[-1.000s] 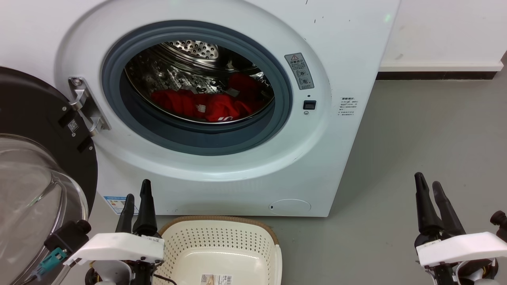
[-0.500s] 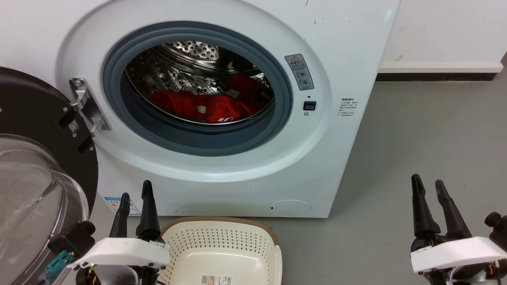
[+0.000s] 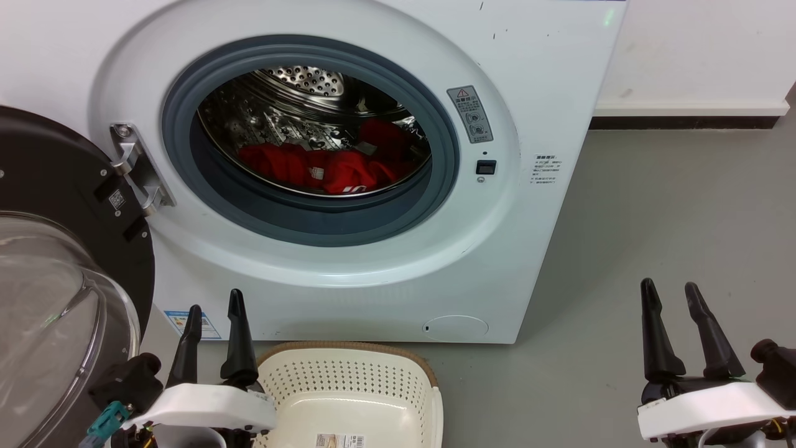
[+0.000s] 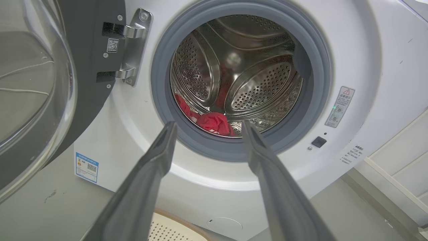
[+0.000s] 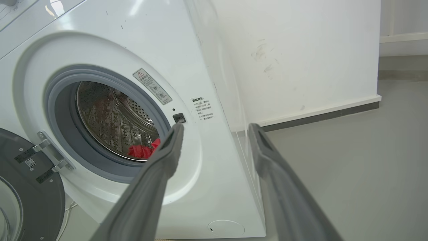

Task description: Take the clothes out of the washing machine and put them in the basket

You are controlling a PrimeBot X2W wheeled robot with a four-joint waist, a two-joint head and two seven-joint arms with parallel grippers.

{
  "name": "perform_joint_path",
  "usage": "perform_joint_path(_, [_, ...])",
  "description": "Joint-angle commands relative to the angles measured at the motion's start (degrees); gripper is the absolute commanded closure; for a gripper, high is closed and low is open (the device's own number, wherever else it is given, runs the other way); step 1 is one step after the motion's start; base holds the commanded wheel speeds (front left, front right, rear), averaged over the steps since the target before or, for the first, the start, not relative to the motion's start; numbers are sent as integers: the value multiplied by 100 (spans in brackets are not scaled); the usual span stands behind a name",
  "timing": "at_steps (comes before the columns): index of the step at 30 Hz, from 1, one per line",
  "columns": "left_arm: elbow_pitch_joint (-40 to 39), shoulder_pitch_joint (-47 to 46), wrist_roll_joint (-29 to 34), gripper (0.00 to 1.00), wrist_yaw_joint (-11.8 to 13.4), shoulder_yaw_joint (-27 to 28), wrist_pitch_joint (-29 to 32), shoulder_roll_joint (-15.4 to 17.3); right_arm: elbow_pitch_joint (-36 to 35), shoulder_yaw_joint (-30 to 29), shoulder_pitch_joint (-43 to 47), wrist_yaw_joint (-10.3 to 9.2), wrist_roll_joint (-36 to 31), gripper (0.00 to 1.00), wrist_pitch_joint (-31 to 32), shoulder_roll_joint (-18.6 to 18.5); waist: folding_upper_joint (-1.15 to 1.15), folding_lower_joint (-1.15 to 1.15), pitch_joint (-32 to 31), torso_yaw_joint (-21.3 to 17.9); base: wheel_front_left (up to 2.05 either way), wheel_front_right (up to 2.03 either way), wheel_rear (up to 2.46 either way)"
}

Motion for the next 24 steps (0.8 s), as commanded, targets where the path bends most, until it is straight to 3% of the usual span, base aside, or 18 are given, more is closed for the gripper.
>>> perform_joint_path(1, [-82,-20,127,0,26,-4,-61,11,-96,8,-3,1,-136,0,-43,5,0,0,2,1,0,0,0])
perform_joint_path(24, [-183,111,1246,0,130,-105,-360,11,-298,31,170,0,-1299,0,-344,8,0,0,34,0,0,0,0])
